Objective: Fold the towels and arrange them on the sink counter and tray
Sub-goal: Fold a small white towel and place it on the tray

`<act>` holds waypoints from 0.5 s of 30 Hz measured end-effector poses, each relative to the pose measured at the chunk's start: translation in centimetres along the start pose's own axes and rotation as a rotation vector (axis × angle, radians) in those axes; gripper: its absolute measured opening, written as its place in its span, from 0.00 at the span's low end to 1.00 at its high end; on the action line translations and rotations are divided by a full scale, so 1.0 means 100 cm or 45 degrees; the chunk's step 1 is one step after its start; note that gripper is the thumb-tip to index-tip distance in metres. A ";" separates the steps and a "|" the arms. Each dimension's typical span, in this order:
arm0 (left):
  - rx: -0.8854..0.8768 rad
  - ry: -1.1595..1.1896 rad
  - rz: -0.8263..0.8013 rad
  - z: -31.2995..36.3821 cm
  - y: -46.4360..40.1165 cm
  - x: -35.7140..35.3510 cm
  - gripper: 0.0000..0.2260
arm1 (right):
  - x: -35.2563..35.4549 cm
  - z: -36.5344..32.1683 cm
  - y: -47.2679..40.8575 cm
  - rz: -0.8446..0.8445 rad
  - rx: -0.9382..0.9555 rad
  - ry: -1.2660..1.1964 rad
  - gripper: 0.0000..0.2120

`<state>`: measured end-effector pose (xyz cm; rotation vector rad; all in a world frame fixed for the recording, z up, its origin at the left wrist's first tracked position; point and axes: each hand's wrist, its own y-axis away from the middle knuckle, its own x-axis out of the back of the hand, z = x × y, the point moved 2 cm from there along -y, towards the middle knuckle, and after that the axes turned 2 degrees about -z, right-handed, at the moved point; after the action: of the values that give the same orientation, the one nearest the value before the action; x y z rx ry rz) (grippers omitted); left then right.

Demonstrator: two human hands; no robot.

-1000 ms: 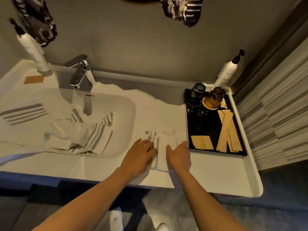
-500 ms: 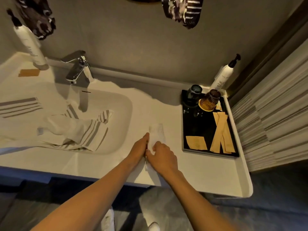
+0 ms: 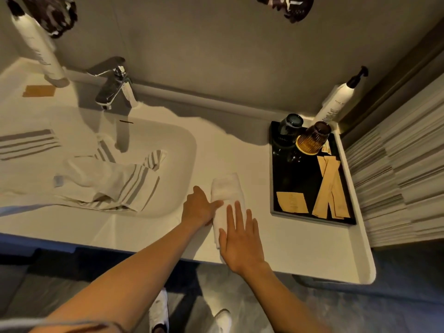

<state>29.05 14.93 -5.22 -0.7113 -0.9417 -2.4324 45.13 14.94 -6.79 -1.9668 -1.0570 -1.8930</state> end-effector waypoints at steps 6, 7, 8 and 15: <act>0.100 -0.055 -0.098 -0.004 -0.004 0.007 0.19 | 0.050 0.001 -0.007 0.157 -0.449 -0.451 0.33; 0.125 -0.043 -0.132 -0.006 -0.004 0.008 0.19 | 0.056 0.002 -0.005 0.136 -0.611 -0.609 0.31; 0.156 -0.022 -0.165 -0.007 -0.003 0.008 0.20 | 0.056 0.002 -0.006 0.045 -0.724 -0.850 0.28; 0.425 0.551 -0.721 0.003 0.013 0.017 0.35 | 0.081 0.001 -0.016 -0.114 -0.746 -1.927 0.15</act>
<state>28.51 13.95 -3.34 0.2320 -1.4482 -2.6146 43.56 18.97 0.27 -3.8091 -0.7450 -0.3725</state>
